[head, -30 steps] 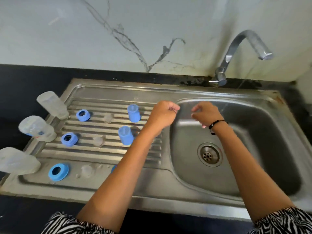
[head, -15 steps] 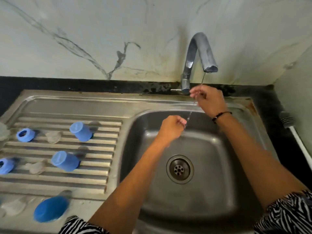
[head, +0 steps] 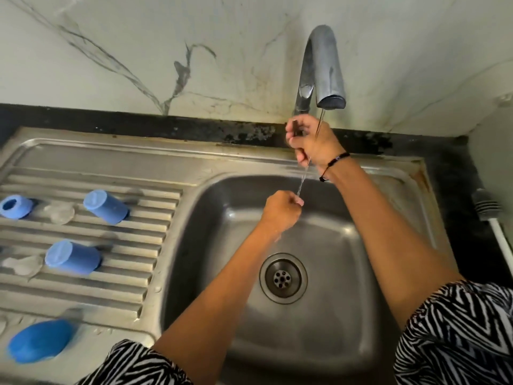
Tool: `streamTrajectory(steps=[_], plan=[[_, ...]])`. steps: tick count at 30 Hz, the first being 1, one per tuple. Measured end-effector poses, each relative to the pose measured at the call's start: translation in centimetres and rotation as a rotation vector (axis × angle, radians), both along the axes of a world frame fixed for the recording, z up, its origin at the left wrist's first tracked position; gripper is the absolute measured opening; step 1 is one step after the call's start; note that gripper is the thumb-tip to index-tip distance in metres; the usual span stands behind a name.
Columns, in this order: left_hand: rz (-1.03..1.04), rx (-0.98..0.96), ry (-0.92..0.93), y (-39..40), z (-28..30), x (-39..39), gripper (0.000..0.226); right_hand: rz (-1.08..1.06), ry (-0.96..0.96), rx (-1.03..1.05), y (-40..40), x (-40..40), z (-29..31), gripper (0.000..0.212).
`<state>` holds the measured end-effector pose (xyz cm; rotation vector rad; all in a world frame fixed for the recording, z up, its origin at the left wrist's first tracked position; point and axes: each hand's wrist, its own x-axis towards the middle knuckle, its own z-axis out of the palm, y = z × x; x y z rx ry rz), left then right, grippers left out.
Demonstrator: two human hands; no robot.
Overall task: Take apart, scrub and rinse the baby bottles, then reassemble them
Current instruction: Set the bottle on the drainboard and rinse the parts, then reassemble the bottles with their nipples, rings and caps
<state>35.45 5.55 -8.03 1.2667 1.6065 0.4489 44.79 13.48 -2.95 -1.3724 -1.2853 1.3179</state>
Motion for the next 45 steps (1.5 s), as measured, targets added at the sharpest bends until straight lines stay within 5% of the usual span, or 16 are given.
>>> streamTrajectory(steps=[2, 4, 7, 12, 16, 21, 25, 35, 45], plan=[[-0.013, 0.015, 0.013, -0.3, 0.2, -0.1, 0.020, -0.033, 0.224, 0.014, -1.2, 0.5, -0.5, 0.037], [-0.024, 0.029, 0.016, -0.9, 0.6, -0.4, 0.020, -0.049, 0.255, 0.011, -2.5, 0.5, -0.7, 0.049], [-0.056, 0.081, 0.036, -2.0, 1.9, -1.2, 0.024, -0.114, -0.019, 0.008, -4.6, 0.1, -0.2, 0.067], [-0.006, 0.441, 0.145, -5.8, 4.5, -3.1, 0.028, -0.182, -0.514, 0.317, -11.6, -1.1, 0.2, 0.036], [-0.170, 0.409, 0.261, -9.4, 5.0, -5.2, 0.026, 0.120, -0.702, 0.126, -16.5, -3.1, -1.5, 0.031], [-0.128, 0.657, 0.271, -14.2, 6.5, -9.1, 0.035, -0.041, -0.617, 0.333, -21.2, -7.0, 0.1, 0.031], [-0.387, 0.483, 0.403, -17.0, 7.1, -13.8, 0.049, 0.042, -0.760, 0.224, -24.3, -11.6, 0.0, 0.035], [-0.171, 0.659, 0.202, -26.8, 10.3, -32.3, 0.048, 0.018, -0.695, 0.494, -32.7, -30.4, 4.1, 0.033], [-0.134, 0.610, 0.357, -29.9, 10.2, -50.5, 0.041, 0.215, -0.724, 0.408, -34.4, -48.9, 3.3, 0.029]])
